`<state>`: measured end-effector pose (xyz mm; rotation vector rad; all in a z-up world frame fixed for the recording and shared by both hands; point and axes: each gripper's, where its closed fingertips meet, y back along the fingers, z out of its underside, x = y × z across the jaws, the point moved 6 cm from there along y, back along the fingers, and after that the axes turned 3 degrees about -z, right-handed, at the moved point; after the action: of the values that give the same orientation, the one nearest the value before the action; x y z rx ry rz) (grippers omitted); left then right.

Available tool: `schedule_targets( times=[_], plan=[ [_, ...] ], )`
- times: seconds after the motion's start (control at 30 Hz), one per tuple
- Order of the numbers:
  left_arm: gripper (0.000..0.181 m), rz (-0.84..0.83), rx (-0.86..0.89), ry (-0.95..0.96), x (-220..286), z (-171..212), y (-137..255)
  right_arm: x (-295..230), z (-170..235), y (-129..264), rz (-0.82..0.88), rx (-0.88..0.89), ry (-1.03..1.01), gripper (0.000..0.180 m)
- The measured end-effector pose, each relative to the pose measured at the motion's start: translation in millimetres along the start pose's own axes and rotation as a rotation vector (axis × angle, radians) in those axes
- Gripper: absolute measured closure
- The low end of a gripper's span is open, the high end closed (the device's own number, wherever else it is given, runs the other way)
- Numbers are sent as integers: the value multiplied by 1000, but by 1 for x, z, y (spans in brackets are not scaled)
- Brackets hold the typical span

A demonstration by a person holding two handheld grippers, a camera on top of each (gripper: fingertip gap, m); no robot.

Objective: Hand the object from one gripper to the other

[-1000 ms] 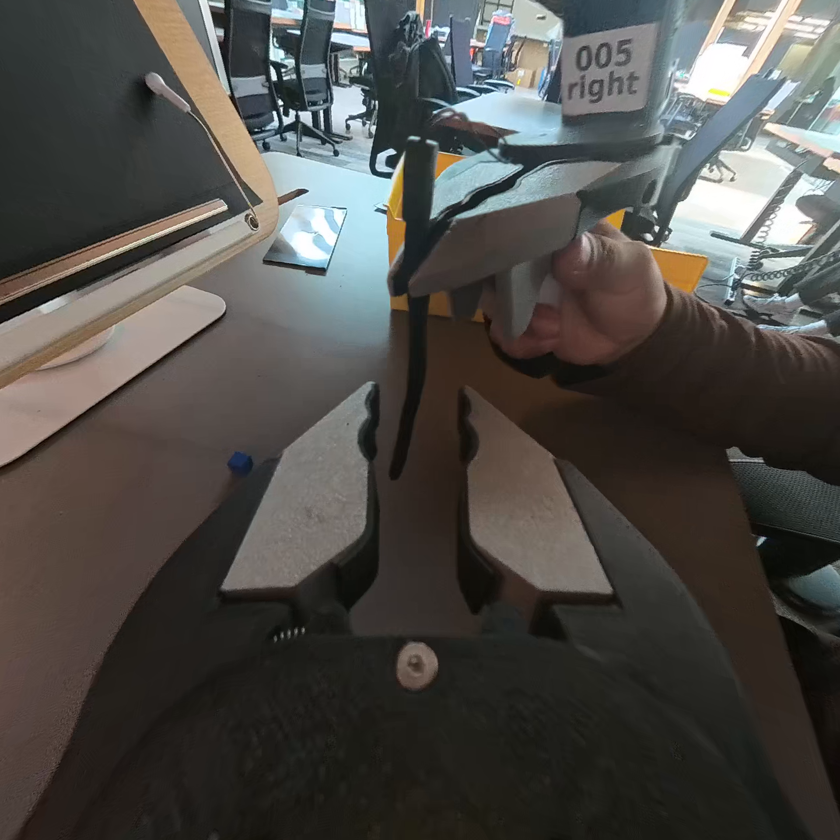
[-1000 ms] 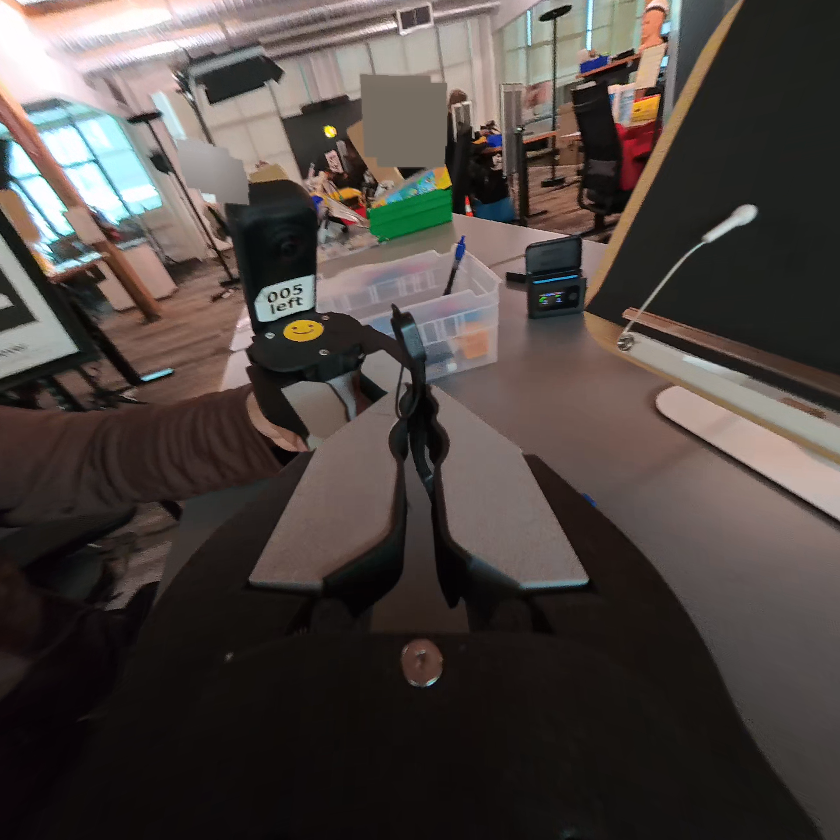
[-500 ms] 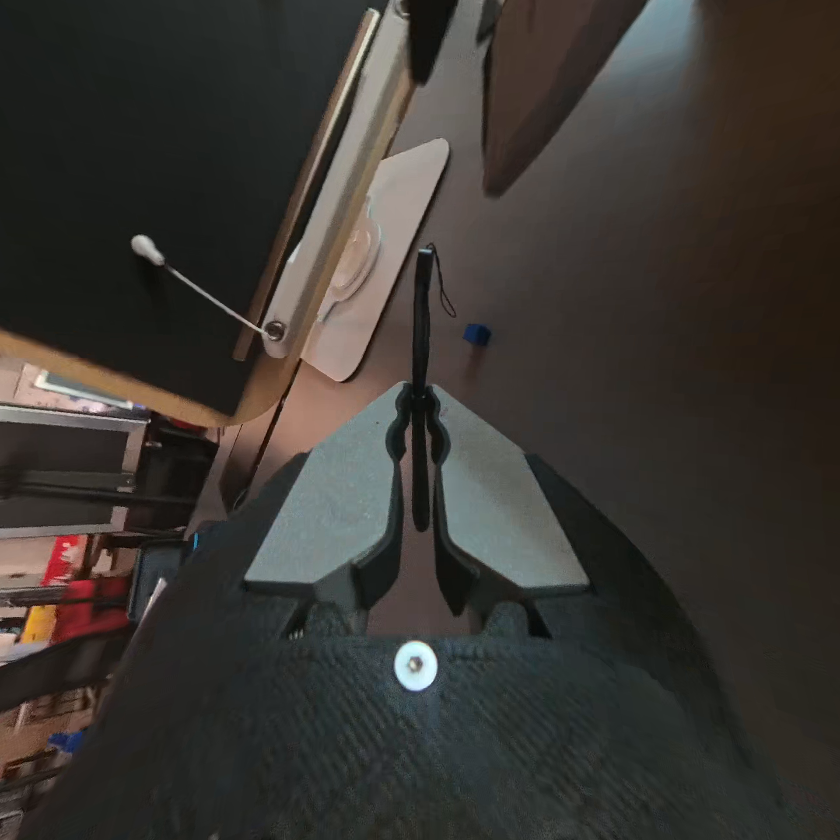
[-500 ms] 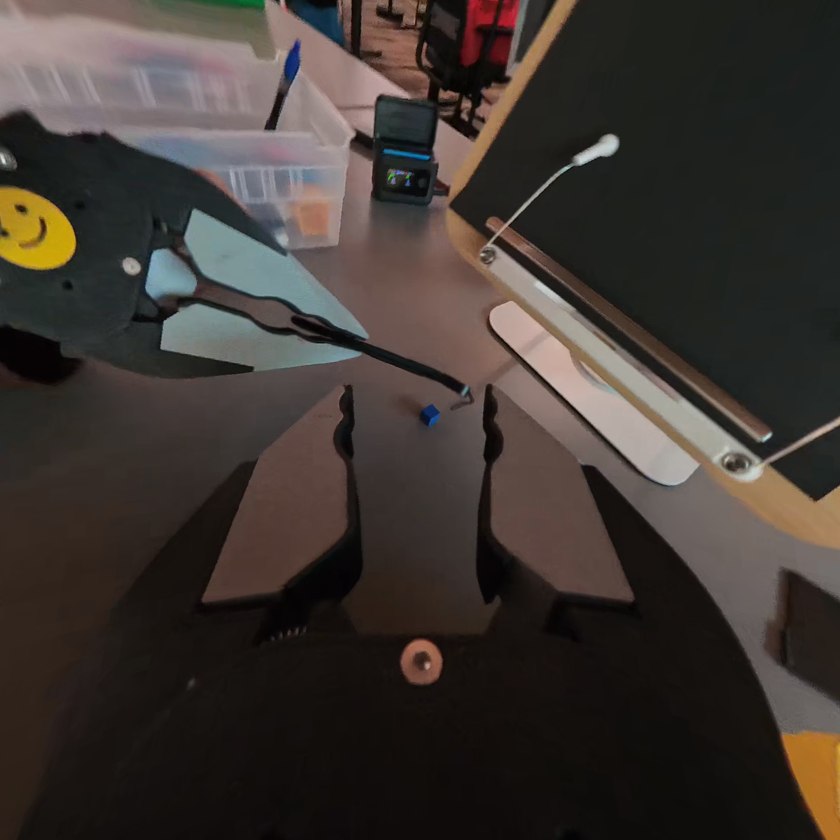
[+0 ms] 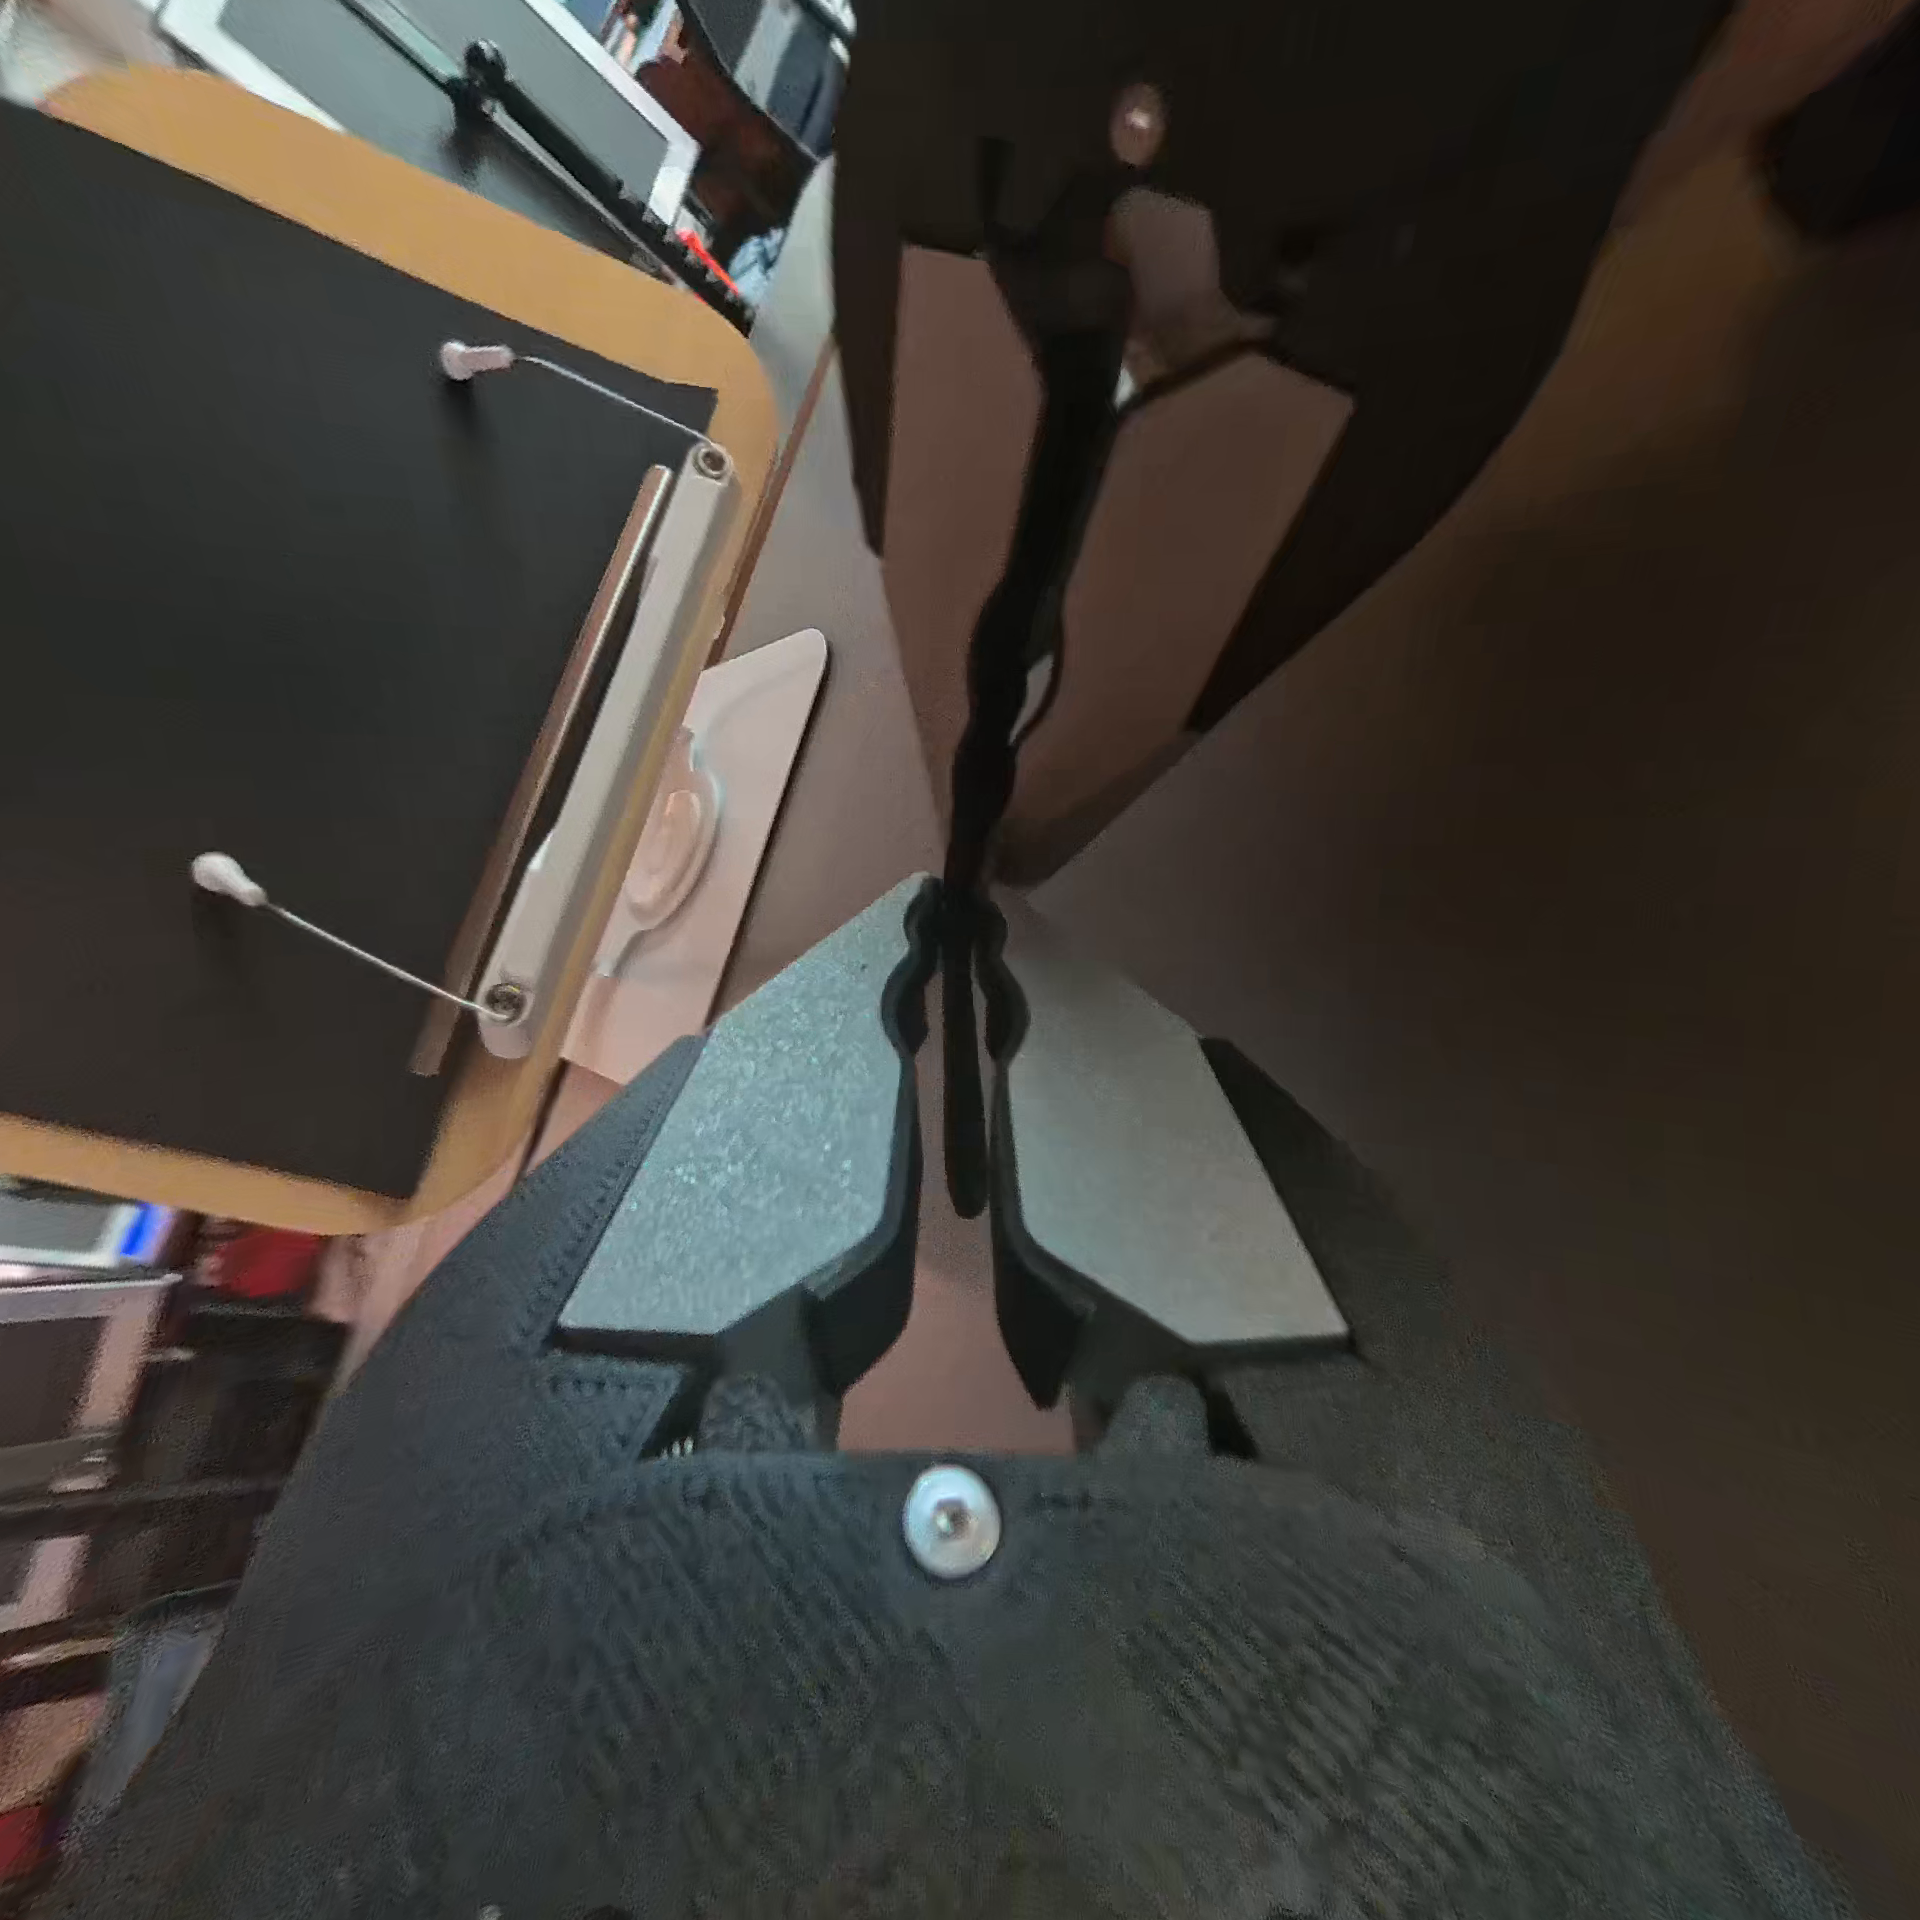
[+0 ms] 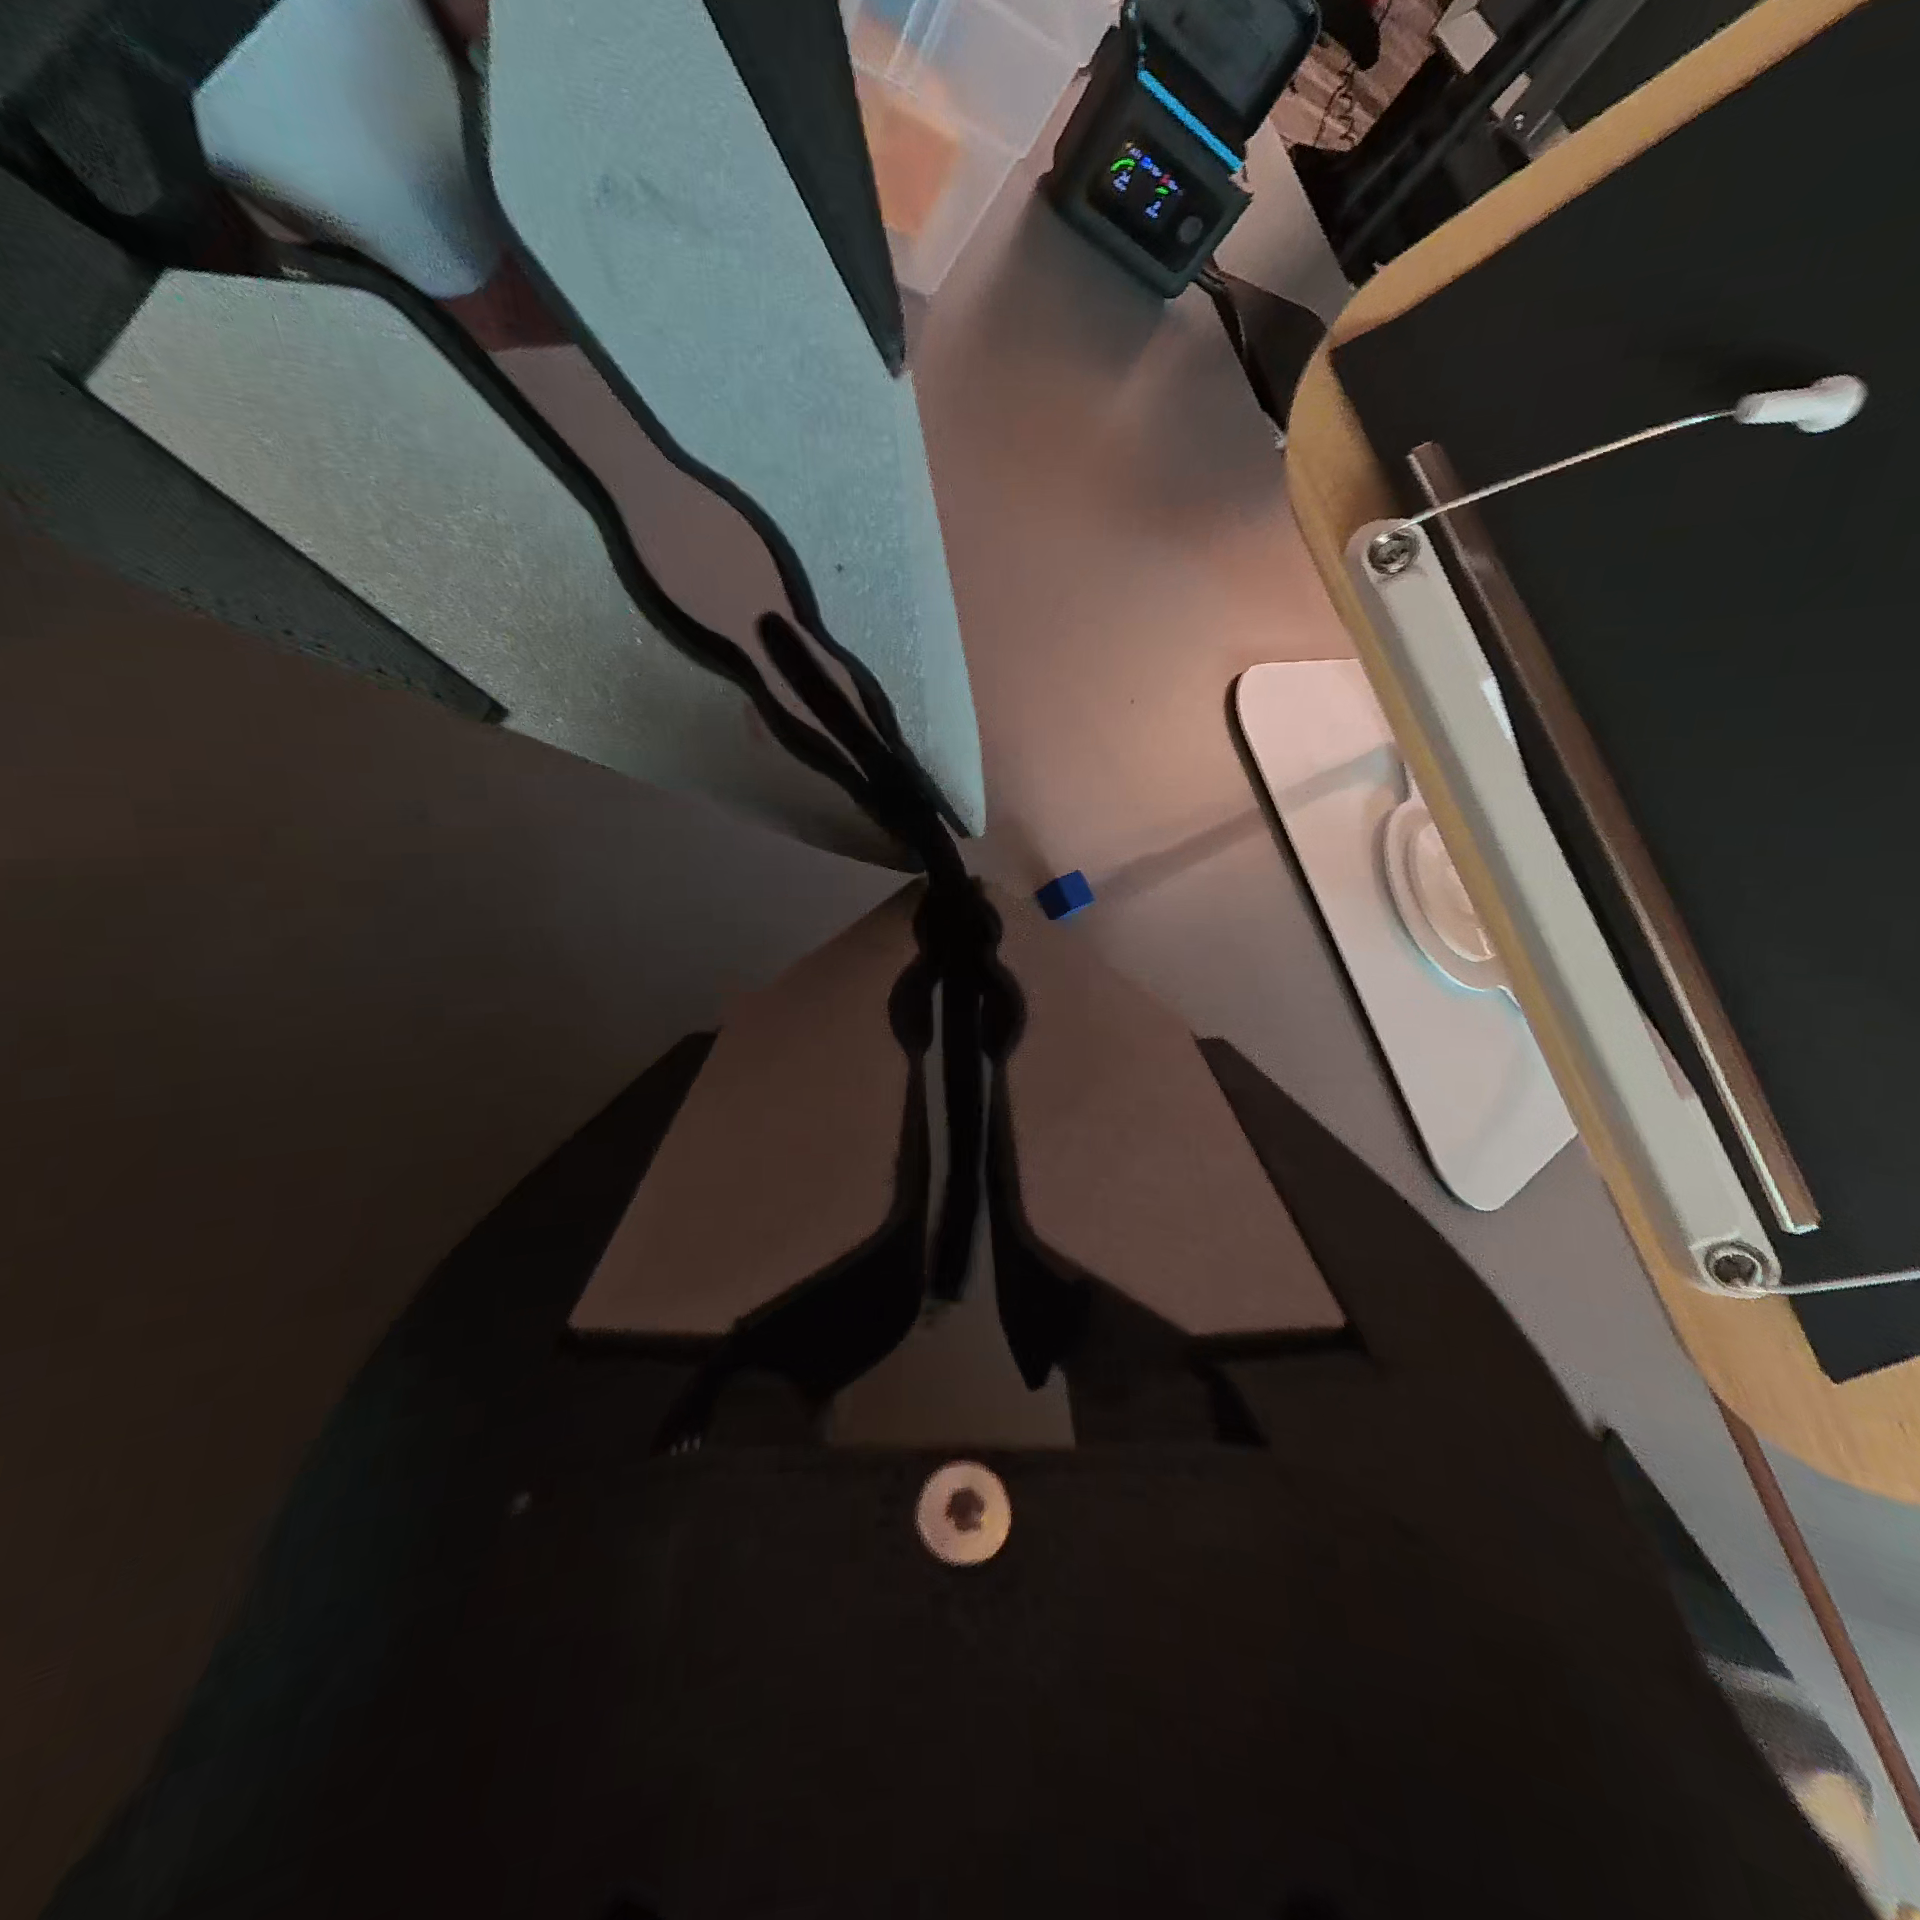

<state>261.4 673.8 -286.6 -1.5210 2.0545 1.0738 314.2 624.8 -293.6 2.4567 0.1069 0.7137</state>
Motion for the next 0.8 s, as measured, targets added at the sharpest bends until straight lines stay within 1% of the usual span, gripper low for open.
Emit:
schedule_targets(
  times=[0.03, 0.07, 0.13, 0.2, 0.27, 0.33, 0.47, 0.57, 0.63, 0.7, 0.77, 0.8],
  plan=[
    [177, 6, 16, 59, -3, -1, 0, 5, 0, 1, 21, -4, -28, 180],
    [171, 12, 34, 119, -6, -2, 1, 12, 1, 4, 50, -10, -77, 180],
    [149, 11, 61, 218, -14, -1, 3, 27, 1, 14, 79, 27, -187, 180],
    [135, -5, 77, 294, -23, 1, 5, 48, 5, 34, 189, 49, -260, 180],
    [135, -17, 85, 346, -32, 3, 8, 61, 2, 58, 279, 97, -355, 180],
    [139, -41, 114, 405, -42, 5, 13, 63, -5, 78, 292, 145, -437, 180],
    [142, -63, 144, 500, -55, 11, 20, 65, -14, 119, 280, 141, -535, 180],
    [144, -74, 120, 508, -57, 16, 19, 79, -17, 172, 371, 111, -559, 180],
    [146, -79, 98, 511, -57, 20, 17, 96, -3, 206, 477, 24, -567, 180],
    [147, -62, 82, 535, -56, 24, 14, 114, 26, 233, 565, -82, -603, 180],
    [149, -54, 71, 559, -56, 27, 12, 122, 66, 245, 585, -234, -679, 180],
    [149, -53, 64, 574, -56, 29, 11, 119, 87, 245, 570, -320, -719, 180]
  ],
)
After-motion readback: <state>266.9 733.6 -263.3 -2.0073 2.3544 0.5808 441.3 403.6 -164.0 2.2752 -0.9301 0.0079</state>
